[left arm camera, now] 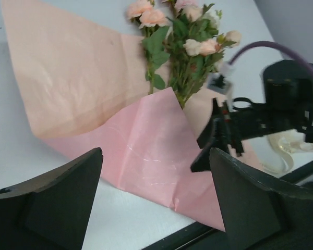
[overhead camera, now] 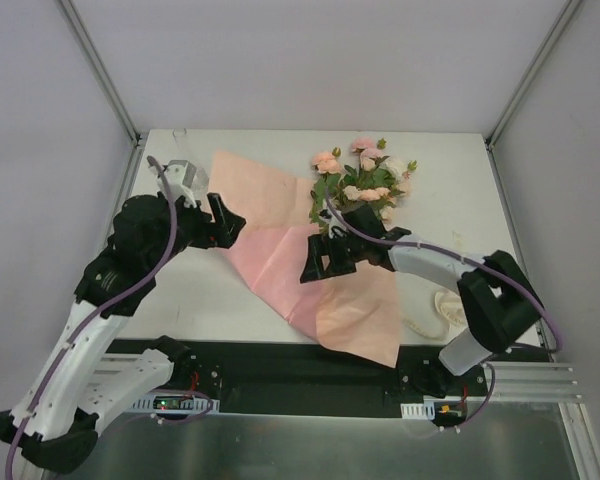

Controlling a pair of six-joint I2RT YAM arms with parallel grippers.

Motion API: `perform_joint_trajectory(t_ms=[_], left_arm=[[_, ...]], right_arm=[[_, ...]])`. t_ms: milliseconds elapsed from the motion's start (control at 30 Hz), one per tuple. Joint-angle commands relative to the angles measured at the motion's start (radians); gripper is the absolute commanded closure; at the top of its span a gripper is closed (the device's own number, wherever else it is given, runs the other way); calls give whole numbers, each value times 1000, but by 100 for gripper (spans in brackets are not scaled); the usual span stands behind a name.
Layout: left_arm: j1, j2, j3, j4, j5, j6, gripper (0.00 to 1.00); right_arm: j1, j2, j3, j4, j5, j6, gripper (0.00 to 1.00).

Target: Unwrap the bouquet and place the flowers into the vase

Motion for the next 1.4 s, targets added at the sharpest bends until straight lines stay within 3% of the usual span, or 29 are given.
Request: perform_joint_trajectory(t_ms=[0,200,333,433,467,600,767,933,967,1067,1100,1167,1367], left_arm=[[-6,-100,-43,-19,99,29,17],[-6,-149,3,-40,33,97,19],[-6,-197,54,-39,-96,109,19],[-6,-257,59,-39,-200,85,19],[-6,-286,54,-39,-231,76,19],[-4,-334,2,-37,-237,17,20],[-6,-251,-64,-33,-115,-43,17],[-6,78,-61,-34,250,-7,20],[-6,131,-53,-34,280,-4,23],[-7,306,-31,-18,347,-7,29],[-6,347,-20,-11,369,-3,31],[-13,470,31,-1,370,20,39],[-42,801,226,15,301,56,58]], right_arm=[[82,127,140,107,-128,-21,6],[316,199,379,-16,-51,-78,6],[471,299,507,-65,-45,-78,6],[559,377,646,-228,34,-185,6],[576,384,665,-287,56,-202,6],[564,293,569,-252,61,-214,4],[536,124,418,-217,105,-196,4],[408,-54,193,-189,243,-101,6],[381,-82,139,-180,279,-65,8],[259,-203,-85,-122,320,-3,32],[234,-233,-132,-114,337,26,48],[205,-305,-243,-112,378,29,67],[189,-447,-421,-93,431,61,96]])
